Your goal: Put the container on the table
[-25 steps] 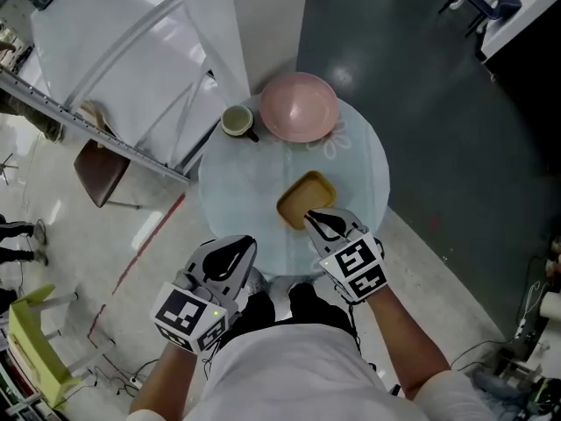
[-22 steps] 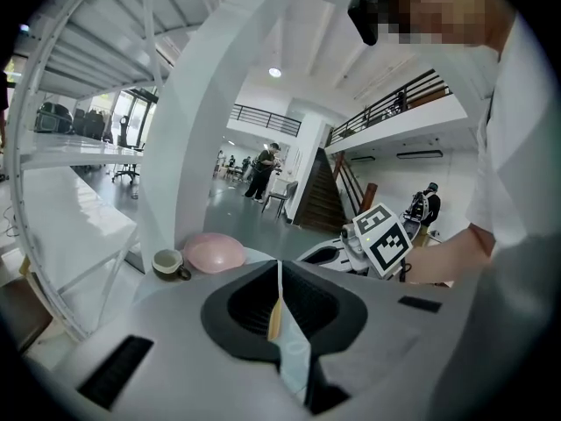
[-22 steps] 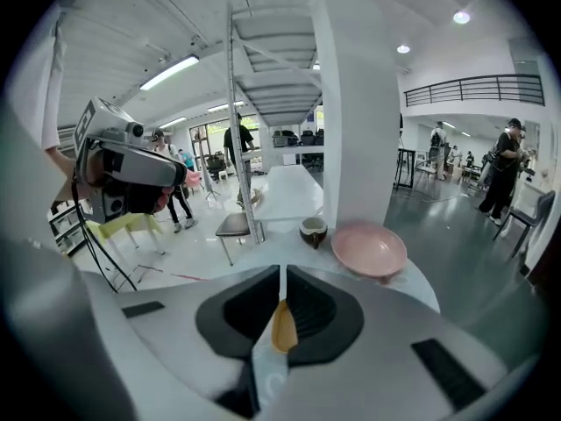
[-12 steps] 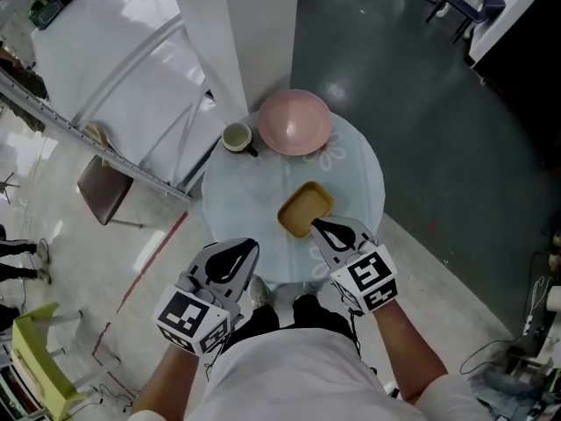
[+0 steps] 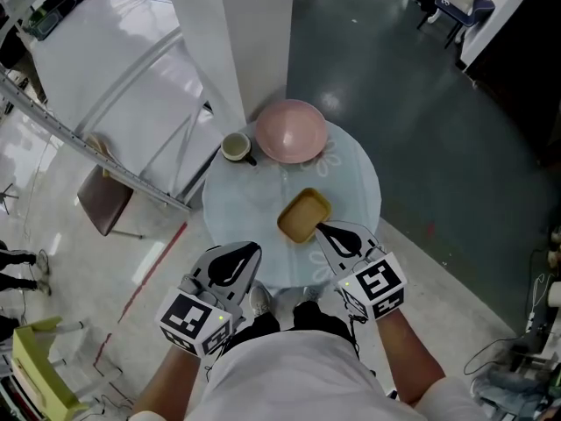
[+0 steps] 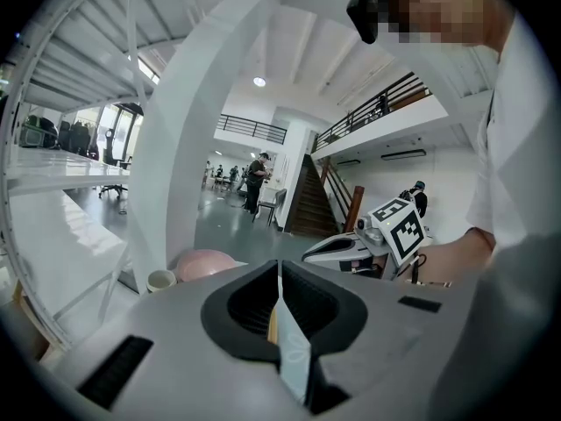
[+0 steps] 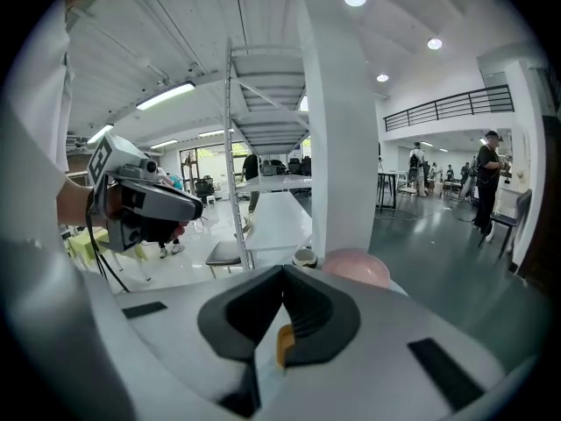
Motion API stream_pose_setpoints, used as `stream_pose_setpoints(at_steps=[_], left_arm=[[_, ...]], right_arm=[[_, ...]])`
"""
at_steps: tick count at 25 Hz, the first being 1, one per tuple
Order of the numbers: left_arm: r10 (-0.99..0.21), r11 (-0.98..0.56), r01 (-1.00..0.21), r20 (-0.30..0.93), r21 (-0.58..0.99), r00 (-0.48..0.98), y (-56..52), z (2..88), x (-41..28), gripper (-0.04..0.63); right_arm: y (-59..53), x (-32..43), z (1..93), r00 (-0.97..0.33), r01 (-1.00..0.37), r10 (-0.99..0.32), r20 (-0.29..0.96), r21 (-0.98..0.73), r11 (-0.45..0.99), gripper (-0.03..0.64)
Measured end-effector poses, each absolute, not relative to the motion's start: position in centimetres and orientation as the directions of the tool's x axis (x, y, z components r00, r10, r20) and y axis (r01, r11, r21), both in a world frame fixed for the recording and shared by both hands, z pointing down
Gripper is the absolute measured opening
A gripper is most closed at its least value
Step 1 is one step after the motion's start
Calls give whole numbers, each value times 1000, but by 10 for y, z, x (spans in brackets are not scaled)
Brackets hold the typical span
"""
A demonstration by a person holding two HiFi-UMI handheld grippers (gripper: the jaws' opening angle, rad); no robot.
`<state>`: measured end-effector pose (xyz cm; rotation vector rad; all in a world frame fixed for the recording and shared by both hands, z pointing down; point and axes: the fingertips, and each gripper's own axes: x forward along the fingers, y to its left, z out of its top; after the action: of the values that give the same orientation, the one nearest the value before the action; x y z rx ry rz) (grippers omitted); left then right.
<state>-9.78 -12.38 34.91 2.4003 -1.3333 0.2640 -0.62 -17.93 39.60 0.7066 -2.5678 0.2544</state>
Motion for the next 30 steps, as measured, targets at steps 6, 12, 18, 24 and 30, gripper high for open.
stream_pose_setpoints(at_steps=[6, 12, 18, 24, 30], left_arm=[[-771, -488, -841, 335, 234, 541, -123, 346, -98, 34], [-765, -502, -834, 333, 227, 551, -122, 343, -97, 34], [-761, -510, -830, 333, 225, 557, -121, 344, -95, 34], [-757, -513, -829, 337, 224, 560, -119, 343, -93, 34], [-756, -512, -829, 339, 226, 560, -117, 343, -93, 34]], right_arm=[[-176, -2, 387, -758, -537, -456, 466, -50, 842, 23], [-172, 0, 379, -758, -544, -468, 456, -45, 838, 23], [-170, 2, 375, -759, -545, -471, 450, -43, 837, 23], [-168, 4, 376, -756, -545, -468, 457, -45, 837, 23], [-165, 3, 378, -756, -538, -459, 466, -45, 842, 23]])
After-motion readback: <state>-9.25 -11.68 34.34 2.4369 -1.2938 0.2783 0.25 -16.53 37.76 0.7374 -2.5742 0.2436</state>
